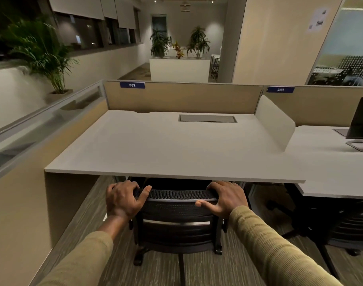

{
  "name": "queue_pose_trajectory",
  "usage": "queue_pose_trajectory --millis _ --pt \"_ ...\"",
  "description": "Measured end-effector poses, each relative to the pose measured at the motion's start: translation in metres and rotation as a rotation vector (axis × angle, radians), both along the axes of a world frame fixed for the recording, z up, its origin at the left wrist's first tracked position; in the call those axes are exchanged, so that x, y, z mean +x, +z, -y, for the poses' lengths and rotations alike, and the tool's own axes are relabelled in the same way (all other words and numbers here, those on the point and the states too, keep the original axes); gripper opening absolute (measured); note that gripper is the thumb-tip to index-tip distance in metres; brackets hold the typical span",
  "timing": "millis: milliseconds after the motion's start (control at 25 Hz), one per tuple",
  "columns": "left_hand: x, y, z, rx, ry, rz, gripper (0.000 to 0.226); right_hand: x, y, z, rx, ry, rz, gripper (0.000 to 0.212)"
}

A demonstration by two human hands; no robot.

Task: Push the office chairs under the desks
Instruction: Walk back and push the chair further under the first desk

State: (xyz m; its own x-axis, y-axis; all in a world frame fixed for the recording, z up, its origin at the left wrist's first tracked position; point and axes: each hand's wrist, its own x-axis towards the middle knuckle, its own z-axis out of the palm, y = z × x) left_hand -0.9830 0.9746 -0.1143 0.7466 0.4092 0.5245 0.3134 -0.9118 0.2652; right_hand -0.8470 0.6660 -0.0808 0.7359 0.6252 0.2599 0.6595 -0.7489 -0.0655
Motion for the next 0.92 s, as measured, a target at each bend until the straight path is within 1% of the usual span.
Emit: queue_pose_trajectory --millis 120,280,440,560,720,920 --pt "0.037 -0.002 -0.012 0.009 0.009 -0.006 0.06 0.033 -0.001 -0.012 -0.035 0.008 -0.019 0.094" --pt "0.086 -0.007 -0.03 0.008 0.022 0.038 0.059 0.075 -0.003 -0.027 -0.023 0.009 -0.01 0.084" --pt "0.124 -0.006 -0.042 -0.002 0.021 0.034 0.055 0.107 -0.007 -0.038 -0.007 -0.01 0.006 0.083" --pt "0.136 -0.01 -0.045 -0.001 0.022 0.041 0.053 0.121 -0.009 -0.042 -0.008 -0.008 -0.001 0.082" --pt "0.138 -0.018 -0.043 0.028 0.005 0.067 0.048 0.127 -0.02 -0.036 0.069 0.005 0.044 0.079" --pt "0.14 -0.013 -0.038 -0.013 0.019 0.058 0.045 0.123 -0.019 -0.029 0.075 0.003 -0.01 0.081"
